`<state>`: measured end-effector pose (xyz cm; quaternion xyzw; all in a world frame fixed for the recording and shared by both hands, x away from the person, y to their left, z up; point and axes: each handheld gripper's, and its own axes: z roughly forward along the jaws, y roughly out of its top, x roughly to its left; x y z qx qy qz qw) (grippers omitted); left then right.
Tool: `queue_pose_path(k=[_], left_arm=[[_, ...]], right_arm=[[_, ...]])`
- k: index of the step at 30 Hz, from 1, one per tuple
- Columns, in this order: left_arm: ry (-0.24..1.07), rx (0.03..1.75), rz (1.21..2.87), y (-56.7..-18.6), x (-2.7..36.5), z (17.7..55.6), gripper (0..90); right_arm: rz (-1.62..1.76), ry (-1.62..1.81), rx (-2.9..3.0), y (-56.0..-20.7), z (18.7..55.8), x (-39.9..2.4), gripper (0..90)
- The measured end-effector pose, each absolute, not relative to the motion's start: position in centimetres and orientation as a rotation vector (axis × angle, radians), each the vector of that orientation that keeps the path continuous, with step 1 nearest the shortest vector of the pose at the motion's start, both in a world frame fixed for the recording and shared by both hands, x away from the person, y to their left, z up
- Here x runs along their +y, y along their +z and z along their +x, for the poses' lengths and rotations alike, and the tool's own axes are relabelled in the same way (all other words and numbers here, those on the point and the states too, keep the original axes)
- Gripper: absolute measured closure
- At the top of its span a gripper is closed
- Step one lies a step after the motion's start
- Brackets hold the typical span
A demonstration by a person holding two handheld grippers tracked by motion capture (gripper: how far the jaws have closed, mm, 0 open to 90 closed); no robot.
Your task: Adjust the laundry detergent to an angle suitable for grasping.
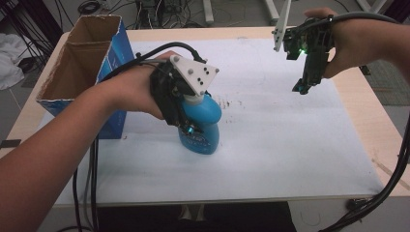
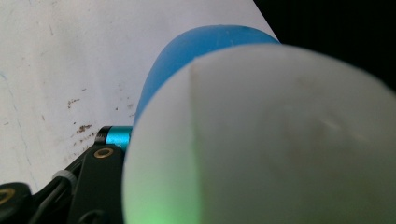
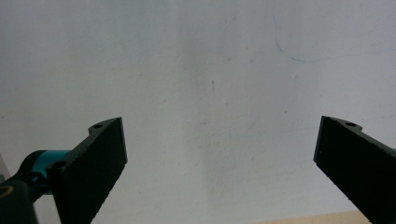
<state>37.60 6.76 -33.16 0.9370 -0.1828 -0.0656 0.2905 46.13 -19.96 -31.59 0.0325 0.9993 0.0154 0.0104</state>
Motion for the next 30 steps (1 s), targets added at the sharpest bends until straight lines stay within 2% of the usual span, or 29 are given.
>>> queue_pose_path(k=[7,13,15,24,26,30], left_arm=[[-0.156,-0.453,2.515,-32.9,6.9,37.5,30.8],[-0.159,-0.430,2.521,-32.7,7.4,37.6,30.5],[-0.155,-0.412,2.516,-32.5,7.7,37.6,25.3],[-0.149,-0.364,2.536,-31.7,8.9,37.7,21.8],[-0.136,-0.344,2.551,-31.5,9.1,37.6,17.2],[-0.129,-0.323,2.576,-30.9,9.8,37.7,17.0]], right_arm=[[0.100,0.047,3.121,-31.6,46.2,-20.0,1.8],[0.098,0.053,3.127,-31.7,46.3,-19.7,1.8],[0.106,0.052,3.126,-31.8,46.3,-19.6,1.8],[0.114,0.062,3.130,-31.8,46.8,-19.7,1.8],[0.109,0.063,3.131,-31.8,47.0,-19.7,1.9],[0.112,0.072,3.129,-31.9,47.2,-19.9,1.8]])
